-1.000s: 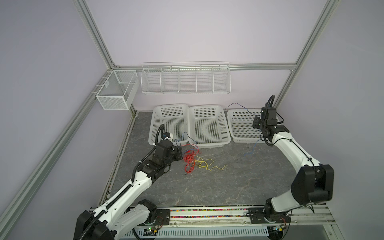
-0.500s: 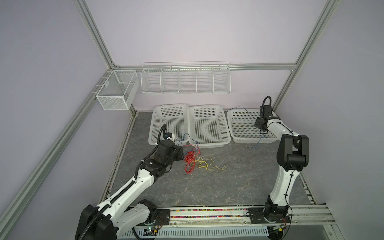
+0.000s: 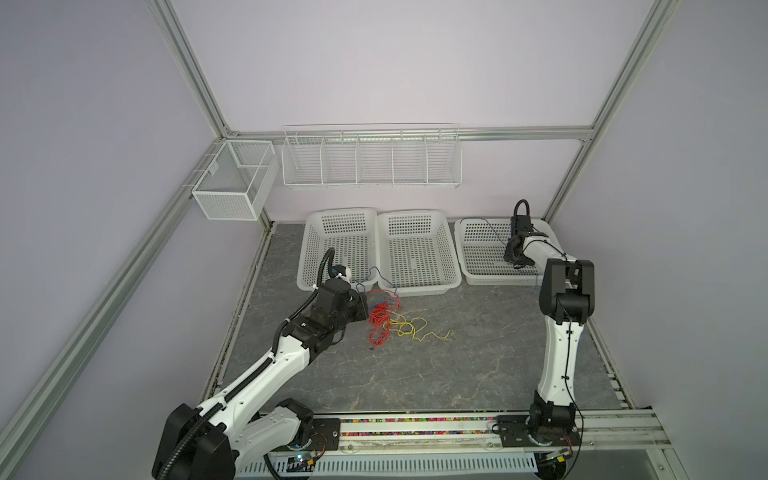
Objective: Untangle the cables
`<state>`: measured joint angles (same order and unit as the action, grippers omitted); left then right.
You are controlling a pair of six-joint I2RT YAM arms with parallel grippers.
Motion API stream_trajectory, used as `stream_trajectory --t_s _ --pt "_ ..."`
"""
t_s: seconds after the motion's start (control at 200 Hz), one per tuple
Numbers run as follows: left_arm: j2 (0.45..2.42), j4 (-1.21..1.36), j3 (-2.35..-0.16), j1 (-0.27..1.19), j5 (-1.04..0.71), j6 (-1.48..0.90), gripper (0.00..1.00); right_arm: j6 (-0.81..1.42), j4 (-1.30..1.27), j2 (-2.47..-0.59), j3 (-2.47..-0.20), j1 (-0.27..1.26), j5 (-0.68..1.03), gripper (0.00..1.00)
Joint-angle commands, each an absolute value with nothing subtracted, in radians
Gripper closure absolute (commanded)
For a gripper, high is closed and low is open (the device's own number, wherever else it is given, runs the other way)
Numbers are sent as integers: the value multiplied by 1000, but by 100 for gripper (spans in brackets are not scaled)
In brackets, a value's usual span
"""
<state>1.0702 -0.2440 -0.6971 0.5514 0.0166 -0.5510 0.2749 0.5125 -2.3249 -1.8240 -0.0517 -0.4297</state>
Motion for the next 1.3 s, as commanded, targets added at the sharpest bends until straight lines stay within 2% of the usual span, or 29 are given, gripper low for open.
stream_trajectory --t_s 0.0,0.315,0.6,0.78,1.12,1.295 --pt "1067 -235 -709 554 14 -539 100 242 538 -2314 -1828 -60 -432 85" --pt "1053 -227 -694 554 16 -545 100 182 473 -2176 -1753 -67 -359 56" --pt "1042 -222 -684 554 17 -546 100 158 376 -2032 -1654 -66 -207 32" --pt "1032 -219 -683 554 9 -546 100 168 351 -1935 -1588 -44 -127 29" --pt "995 -143 -657 555 -86 -477 100 128 218 -1591 -1278 97 65 29" --pt "991 -104 -646 567 -109 -421 100 155 181 -1471 -1173 190 272 30"
